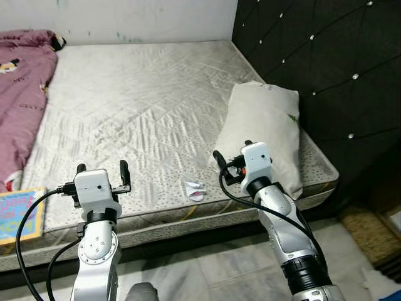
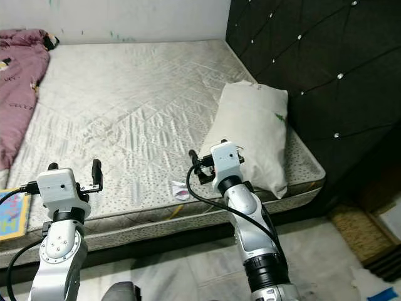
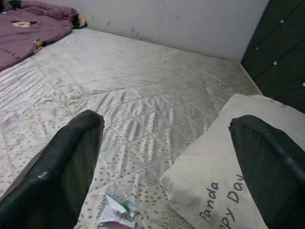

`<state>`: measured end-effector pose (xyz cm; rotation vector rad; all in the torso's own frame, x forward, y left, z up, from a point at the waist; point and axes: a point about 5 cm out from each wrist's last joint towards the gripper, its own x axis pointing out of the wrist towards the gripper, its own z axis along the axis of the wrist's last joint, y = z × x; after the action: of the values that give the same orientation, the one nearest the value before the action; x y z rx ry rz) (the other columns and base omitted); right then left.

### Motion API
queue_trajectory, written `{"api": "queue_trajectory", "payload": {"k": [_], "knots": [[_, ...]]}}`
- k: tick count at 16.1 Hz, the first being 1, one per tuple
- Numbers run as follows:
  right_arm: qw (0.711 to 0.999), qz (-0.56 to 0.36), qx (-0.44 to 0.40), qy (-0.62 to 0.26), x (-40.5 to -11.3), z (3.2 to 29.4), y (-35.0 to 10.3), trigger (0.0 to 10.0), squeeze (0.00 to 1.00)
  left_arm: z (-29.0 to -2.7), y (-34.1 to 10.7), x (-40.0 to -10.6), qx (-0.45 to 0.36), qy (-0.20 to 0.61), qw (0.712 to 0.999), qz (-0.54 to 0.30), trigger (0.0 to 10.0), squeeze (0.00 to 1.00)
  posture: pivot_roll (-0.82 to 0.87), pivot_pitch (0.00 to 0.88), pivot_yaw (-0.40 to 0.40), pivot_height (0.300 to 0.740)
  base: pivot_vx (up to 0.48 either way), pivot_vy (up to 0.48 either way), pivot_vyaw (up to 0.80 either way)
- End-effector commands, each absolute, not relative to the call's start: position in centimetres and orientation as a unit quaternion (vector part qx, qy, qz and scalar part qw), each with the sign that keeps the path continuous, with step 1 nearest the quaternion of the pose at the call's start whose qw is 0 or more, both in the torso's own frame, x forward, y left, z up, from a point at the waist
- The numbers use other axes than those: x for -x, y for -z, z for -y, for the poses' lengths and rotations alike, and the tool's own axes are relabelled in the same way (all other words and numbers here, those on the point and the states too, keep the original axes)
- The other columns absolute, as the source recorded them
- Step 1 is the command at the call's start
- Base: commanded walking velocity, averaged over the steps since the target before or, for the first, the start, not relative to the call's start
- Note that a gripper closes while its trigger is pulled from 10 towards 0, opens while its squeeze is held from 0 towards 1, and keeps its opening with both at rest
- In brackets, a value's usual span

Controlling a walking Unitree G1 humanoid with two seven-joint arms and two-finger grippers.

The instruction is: Clean up the room

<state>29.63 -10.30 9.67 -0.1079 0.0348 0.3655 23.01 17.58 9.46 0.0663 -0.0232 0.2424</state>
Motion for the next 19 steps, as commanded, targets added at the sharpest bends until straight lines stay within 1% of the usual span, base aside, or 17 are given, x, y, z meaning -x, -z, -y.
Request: {"api": "queue_trajectory", "payload": {"k": [1, 4, 6, 10, 11, 14, 16, 17, 19], "knots": [[0.98, -0.011, 0.047, -0.191, -29.9, 10.0, -10.1, 10.0, 0.0, -17.4, -9.5, -23.0, -0.033, -0.122, 0.992, 0.014, 10.0, 0.0, 0.05, 0.0, -0.12, 0.74, 0.0, 0.0, 0.0], [0.981, -0.002, 0.042, -0.187, -30.5, 9.9, -10.7, 10.0, 0.0, -17.2, -9.6, -23.2, -0.029, -0.129, 0.991, 0.018, 10.0, 0.0, 0.04, 0.0, -0.119, 0.74, 0.0, 0.0, 0.0], [0.986, 0.006, 0.035, -0.164, -30.5, 10.5, -11.0, 10.0, 0.0, -16.4, -9.7, -24.3, -0.032, -0.097, 0.995, 0.021, 10.0, 0.0, -0.01, 0.0, -0.057, 0.74, 0.0, 0.0, 0.0], [0.99, 0.012, 0.046, -0.136, -29.5, 11.8, -10.7, 10.0, 0.0, -15.2, -9.9, -26.2, -0.032, -0.053, 0.998, 0.022, 10.0, 0.0, -0.08, 0.0, 0.004, 0.74, 0.0, 0.0, 0.0], [0.989, 0.016, 0.05, -0.138, -29.4, 11.8, -10.8, 10.0, 0.0, -15.0, -9.9, -26.4, -0.03, -0.047, 0.998, 0.022, 10.0, 0.0, -0.08, 0.0, 0.008, 0.74, 0.0, 0.0, 0.0], [0.989, 0.018, 0.046, -0.139, -29.4, 11.8, -11.0, 10.0, 0.0, -14.4, -10.0, -26.4, -0.015, -0.026, 0.999, 0.023, 10.0, 0.0, -0.07, 0.0, 0.0, 0.74, 0.0, 0.0, 0.72], [0.989, 0.008, 0.038, -0.142, -29.5, 11.6, -10.6, 10.0, 0.0, -14.6, -10.0, -25.8, -0.006, -0.025, 0.999, 0.026, 10.0, 0.0, -0.04, 0.0, -0.018, 0.74, 0.0, 0.0, 0.0], [0.988, 0.006, 0.037, -0.153, -29.5, 11.0, -10.5, 10.0, 0.0, -15.1, -10.0, -25.4, -0.003, -0.034, 0.999, 0.027, 10.0, 0.0, -0.03, 0.0, -0.032, 0.74, 0.0, 0.0, 0.0], [0.986, 0.005, 0.036, -0.161, -29.5, 10.6, -10.5, 10.0, 0.0, -15.4, -9.9, -25.1, 0.0, -0.041, 0.999, 0.025, 10.0, 0.0, -0.02, 0.0, -0.038, 0.74, 0.0, 0.0, 0.0]]}}
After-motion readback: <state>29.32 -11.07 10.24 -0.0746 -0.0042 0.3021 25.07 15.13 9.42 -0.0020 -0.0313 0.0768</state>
